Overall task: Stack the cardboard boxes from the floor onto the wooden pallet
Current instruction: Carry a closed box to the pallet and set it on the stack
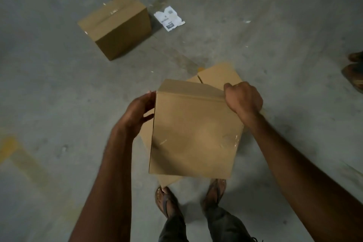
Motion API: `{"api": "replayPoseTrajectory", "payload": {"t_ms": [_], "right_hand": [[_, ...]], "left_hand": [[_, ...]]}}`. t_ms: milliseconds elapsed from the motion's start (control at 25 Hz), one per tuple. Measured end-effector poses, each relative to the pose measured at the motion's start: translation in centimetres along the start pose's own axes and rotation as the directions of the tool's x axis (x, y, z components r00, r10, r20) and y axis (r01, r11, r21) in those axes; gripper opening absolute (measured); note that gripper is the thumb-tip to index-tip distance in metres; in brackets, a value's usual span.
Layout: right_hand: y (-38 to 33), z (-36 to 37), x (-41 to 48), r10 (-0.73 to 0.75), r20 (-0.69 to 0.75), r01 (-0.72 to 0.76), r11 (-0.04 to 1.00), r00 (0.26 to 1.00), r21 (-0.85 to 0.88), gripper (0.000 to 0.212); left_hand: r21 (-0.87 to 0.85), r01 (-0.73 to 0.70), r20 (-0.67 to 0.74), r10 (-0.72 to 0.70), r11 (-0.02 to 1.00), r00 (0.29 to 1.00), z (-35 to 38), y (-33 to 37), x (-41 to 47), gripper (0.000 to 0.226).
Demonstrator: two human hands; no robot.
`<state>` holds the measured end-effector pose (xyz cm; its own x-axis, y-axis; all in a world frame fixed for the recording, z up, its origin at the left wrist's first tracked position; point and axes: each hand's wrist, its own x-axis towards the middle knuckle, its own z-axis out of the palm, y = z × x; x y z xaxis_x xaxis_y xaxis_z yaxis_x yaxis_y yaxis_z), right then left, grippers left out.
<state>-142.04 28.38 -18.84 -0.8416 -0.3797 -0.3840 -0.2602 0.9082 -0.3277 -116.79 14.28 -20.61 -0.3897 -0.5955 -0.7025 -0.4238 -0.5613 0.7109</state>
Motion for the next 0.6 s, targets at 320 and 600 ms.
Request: {"api": "replayPoseTrajectory", "payload": {"t_ms": [320, 600], "right_hand": [[0.9, -0.9, 1.0, 0.054, 0.129, -0.020, 0.968, 0.990, -0.252, 0.048], [1.3, 1.0, -0.1, -0.153, 0.505, 0.114, 0.988, 0.849, 0.108, 0.074]], "left_hand": [[-0.477, 0.481, 0.069, -0.514, 0.736, 0.855, -0.1, -14.1, -0.9, 0.058], [-0.456, 0.465, 0.156, -0.446, 0.759, 0.881, 1.4, -14.9, -1.6, 0.046]]}}
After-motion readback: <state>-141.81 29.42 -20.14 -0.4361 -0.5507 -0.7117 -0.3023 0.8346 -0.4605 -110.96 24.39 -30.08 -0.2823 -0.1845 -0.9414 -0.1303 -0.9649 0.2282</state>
